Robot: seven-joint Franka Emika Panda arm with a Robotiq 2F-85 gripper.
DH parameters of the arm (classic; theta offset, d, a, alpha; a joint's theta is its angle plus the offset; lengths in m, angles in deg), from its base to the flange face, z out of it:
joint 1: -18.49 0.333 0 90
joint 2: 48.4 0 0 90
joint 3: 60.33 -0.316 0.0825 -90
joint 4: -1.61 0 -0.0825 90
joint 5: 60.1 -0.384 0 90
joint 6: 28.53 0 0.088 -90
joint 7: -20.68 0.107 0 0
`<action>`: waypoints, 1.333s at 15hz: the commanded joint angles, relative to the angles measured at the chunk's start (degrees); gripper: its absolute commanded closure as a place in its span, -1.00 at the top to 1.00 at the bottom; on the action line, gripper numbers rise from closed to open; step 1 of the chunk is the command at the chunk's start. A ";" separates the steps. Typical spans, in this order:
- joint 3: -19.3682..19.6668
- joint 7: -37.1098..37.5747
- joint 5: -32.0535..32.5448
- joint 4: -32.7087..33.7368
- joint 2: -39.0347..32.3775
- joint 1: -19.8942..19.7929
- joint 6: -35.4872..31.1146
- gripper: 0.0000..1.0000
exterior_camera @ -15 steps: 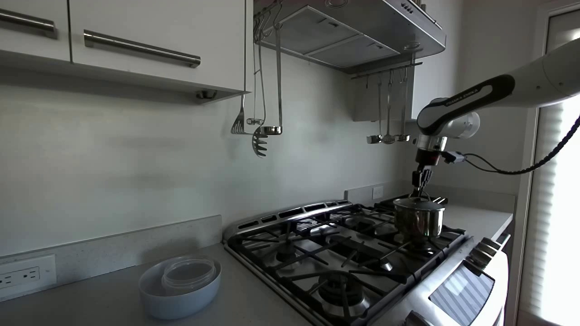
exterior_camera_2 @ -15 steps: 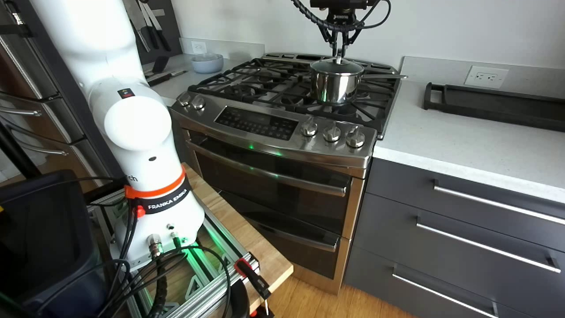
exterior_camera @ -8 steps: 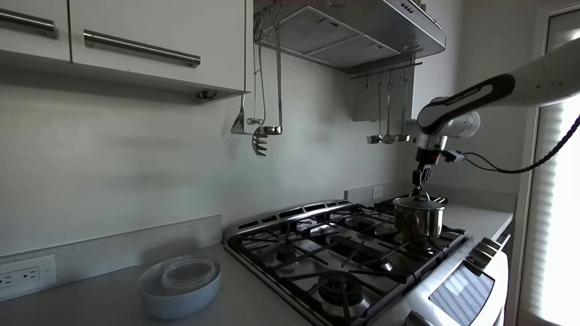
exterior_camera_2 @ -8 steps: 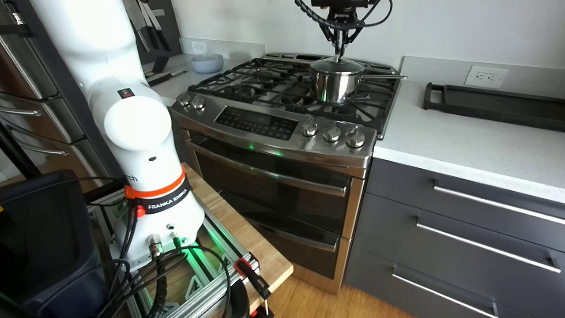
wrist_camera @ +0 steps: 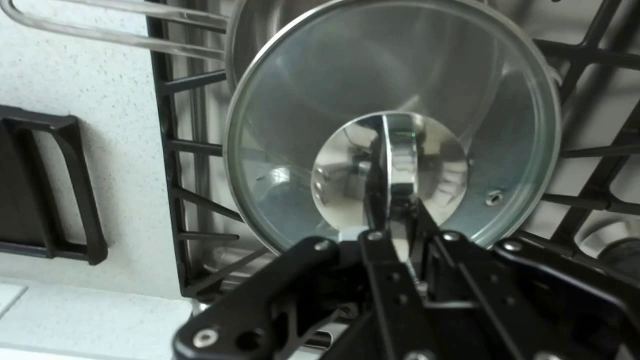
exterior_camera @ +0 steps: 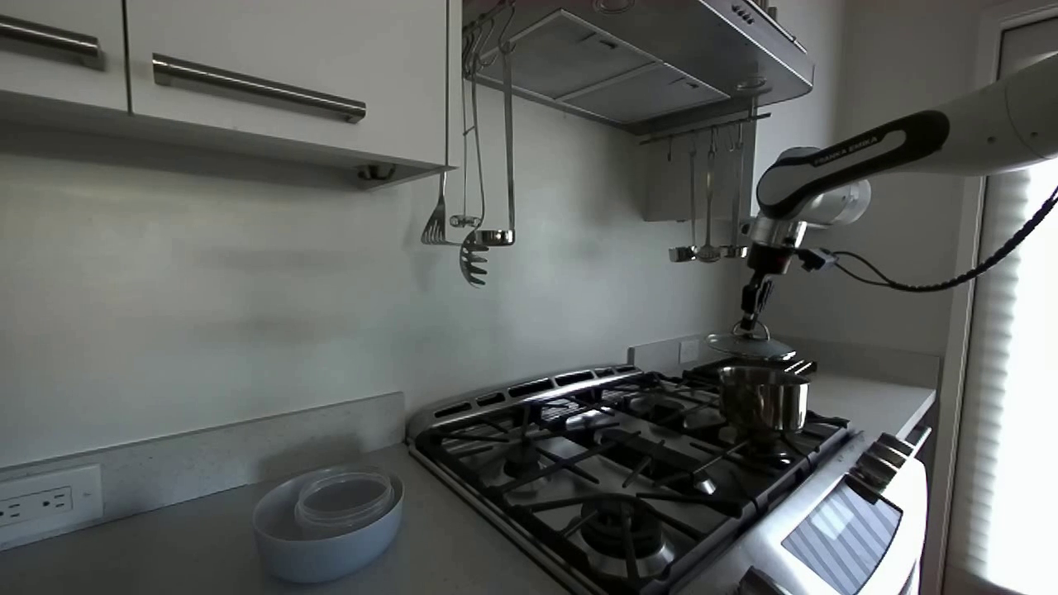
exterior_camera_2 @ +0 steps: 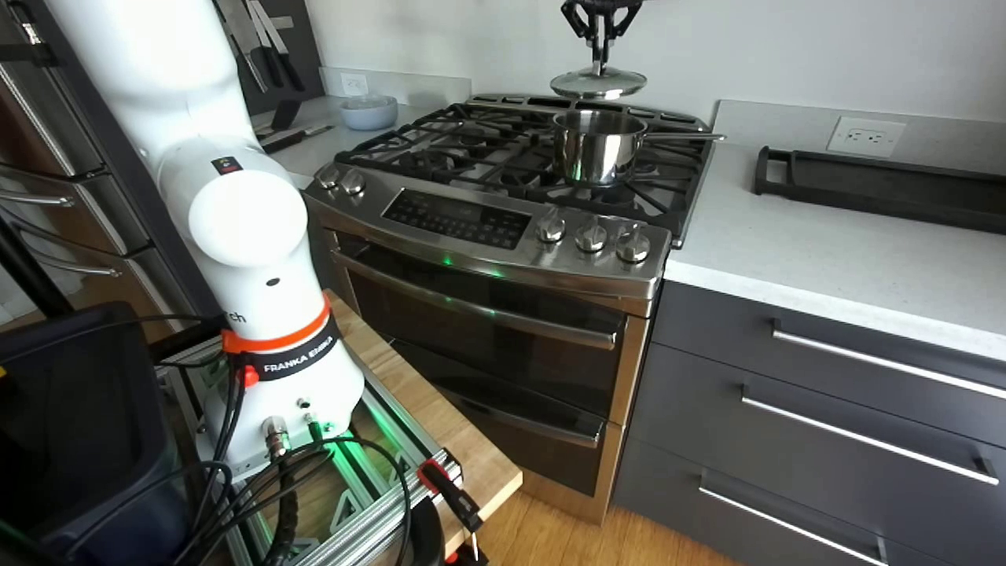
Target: Slide the silver pot to the bottom right cooker on the hob of the stove, pick up the silver pot lid and put it on the hob of the stove
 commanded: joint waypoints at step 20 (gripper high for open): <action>-7.20 -13.67 -2.46 -0.64 1.00 8.51 5.94 -0.93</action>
